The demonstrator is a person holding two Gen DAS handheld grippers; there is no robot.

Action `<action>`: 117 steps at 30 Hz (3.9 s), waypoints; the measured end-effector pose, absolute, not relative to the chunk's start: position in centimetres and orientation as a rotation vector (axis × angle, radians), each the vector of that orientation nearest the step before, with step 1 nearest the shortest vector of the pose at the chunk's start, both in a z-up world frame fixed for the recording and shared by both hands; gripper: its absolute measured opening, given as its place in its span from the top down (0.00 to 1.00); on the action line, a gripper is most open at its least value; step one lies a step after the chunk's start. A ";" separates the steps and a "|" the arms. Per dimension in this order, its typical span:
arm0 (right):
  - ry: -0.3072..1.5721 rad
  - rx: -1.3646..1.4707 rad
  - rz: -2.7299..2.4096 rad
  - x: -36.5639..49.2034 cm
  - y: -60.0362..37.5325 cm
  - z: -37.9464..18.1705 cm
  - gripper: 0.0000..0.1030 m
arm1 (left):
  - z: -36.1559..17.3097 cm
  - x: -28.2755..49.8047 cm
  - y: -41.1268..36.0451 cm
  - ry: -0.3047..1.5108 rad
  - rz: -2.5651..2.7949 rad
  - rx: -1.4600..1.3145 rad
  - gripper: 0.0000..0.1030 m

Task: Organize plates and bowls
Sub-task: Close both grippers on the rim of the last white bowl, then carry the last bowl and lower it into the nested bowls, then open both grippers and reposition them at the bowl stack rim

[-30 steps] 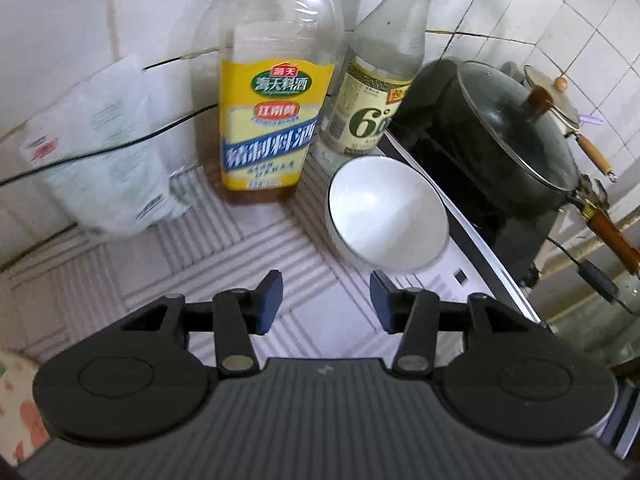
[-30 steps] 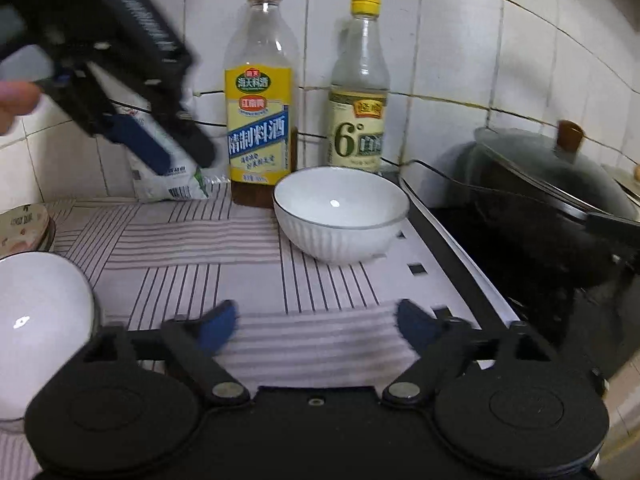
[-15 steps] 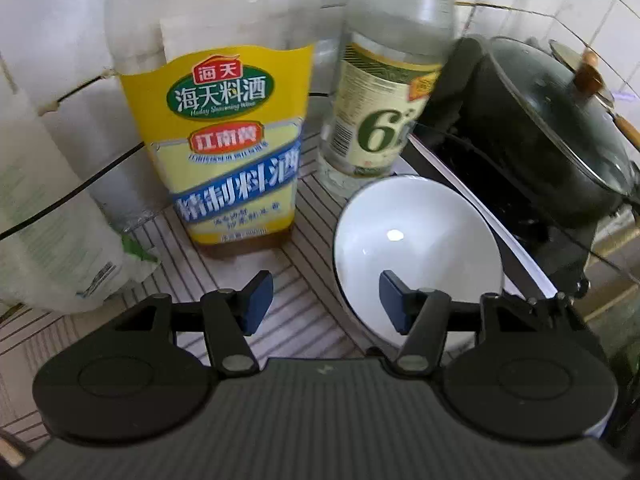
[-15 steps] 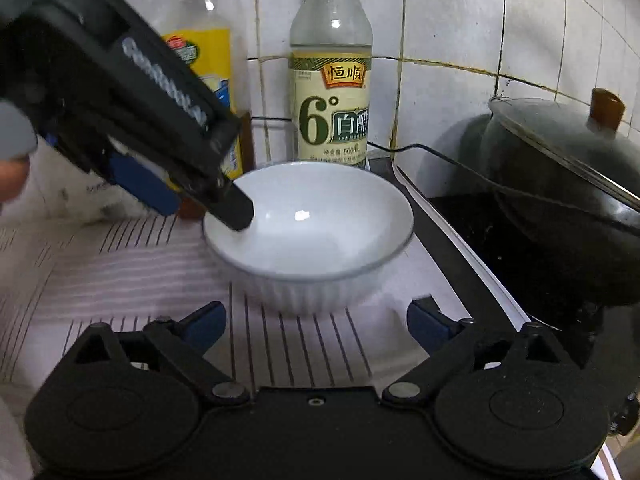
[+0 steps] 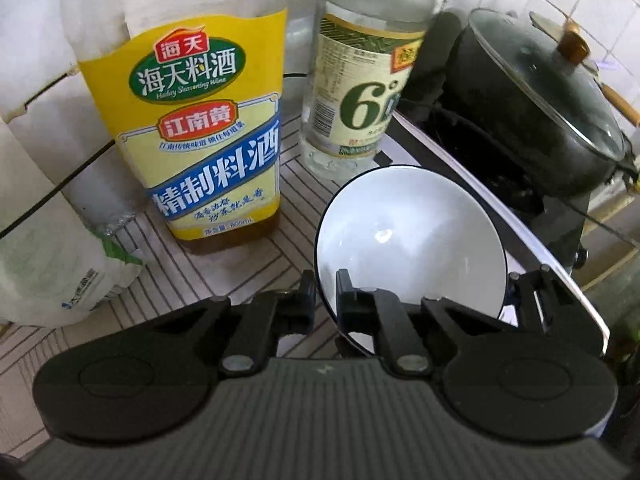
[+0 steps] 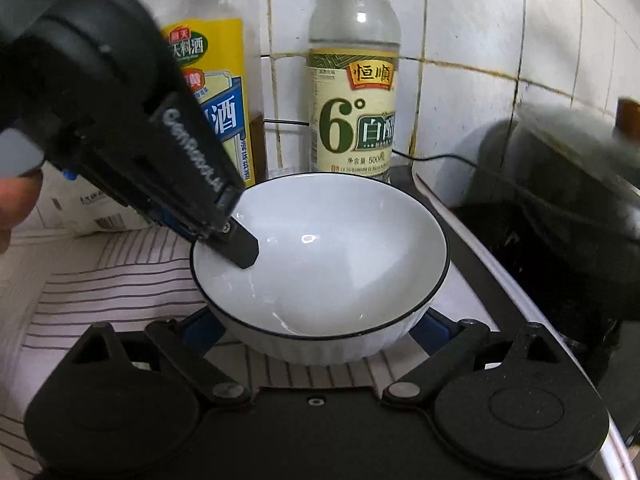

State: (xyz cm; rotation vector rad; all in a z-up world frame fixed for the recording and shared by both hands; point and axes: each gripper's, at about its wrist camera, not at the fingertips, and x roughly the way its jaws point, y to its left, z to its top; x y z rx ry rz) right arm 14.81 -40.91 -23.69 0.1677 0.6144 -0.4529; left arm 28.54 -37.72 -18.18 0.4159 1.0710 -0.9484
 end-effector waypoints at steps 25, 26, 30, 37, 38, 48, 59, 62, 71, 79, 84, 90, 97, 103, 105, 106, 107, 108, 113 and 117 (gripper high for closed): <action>0.490 0.091 -0.218 5.9 -32.3 -14.8 0.04 | -7.4 20.2 -24.8 0.972 -0.875 0.352 0.91; 0.490 0.091 -0.205 5.5 -31.9 -14.8 0.04 | -7.3 19.8 -24.2 0.977 -0.862 0.350 0.91; 0.501 0.086 -0.143 4.9 -30.9 -14.4 0.04 | -6.5 18.5 -21.7 0.992 -0.814 0.351 0.91; 0.527 0.069 -0.032 3.6 -28.4 -13.2 0.04 | -6.4 17.2 -18.5 1.029 -0.765 0.332 0.92; 0.528 0.066 -0.020 3.4 -28.2 -13.2 0.04 | -6.5 16.9 -18.1 1.035 -0.755 0.330 0.92; 0.589 0.115 0.081 2.8 -26.4 -14.5 0.04 | -9.1 16.2 -15.4 1.127 -0.675 0.350 0.91; 0.651 0.088 0.064 3.5 -24.8 -16.7 0.06 | -11.4 15.9 -16.3 1.137 -0.622 0.427 0.90; 0.660 0.056 0.052 3.7 -24.8 -16.7 0.06 | -11.8 16.0 -16.6 1.146 -0.619 0.429 0.90; 0.749 -0.013 0.040 4.9 -24.3 -17.2 0.05 | -13.2 16.1 -17.1 1.182 -0.598 0.448 0.89; 0.837 -0.086 0.031 6.2 -23.7 -17.2 0.01 | -13.5 15.7 -17.1 1.147 -0.587 0.455 0.89; 0.815 -0.107 0.040 6.0 -23.8 -17.7 0.00 | -13.7 15.6 -16.8 1.143 -0.571 0.409 0.89; 0.763 -0.130 0.031 5.1 -23.6 -17.6 0.01 | -13.7 15.6 -16.1 1.099 -0.565 0.337 0.83; 0.689 -0.139 -0.012 2.7 -22.8 -16.7 0.01 | -12.6 15.0 -14.5 1.057 -0.579 0.252 0.69; 0.615 -0.085 -0.014 1.6 -23.4 -15.5 0.03 | -11.4 14.0 -13.0 1.040 -0.564 0.205 0.69; 0.606 -0.068 -0.007 1.4 -23.4 -15.2 0.03 | -11.3 13.8 -12.4 1.050 -0.558 0.185 0.69; 0.615 -0.071 -0.004 1.4 -23.3 -15.2 0.03 | -11.3 13.7 -12.0 1.054 -0.554 0.174 0.69; 0.618 -0.082 -0.006 1.3 -23.2 -15.3 0.03 | -11.3 13.6 -11.6 1.057 -0.551 0.162 0.69; 0.618 -0.096 -0.010 1.1 -23.0 -15.3 0.03 | -11.3 13.5 -11.3 1.059 -0.548 0.151 0.68; 0.628 -0.103 0.015 -0.8 -23.0 -15.5 0.02 | -11.6 13.0 -8.5 1.055 -0.579 -0.012 0.61; 0.648 -0.048 0.032 -2.2 -23.6 -17.3 0.02 | -12.9 12.2 -6.6 1.086 -0.572 -0.120 0.60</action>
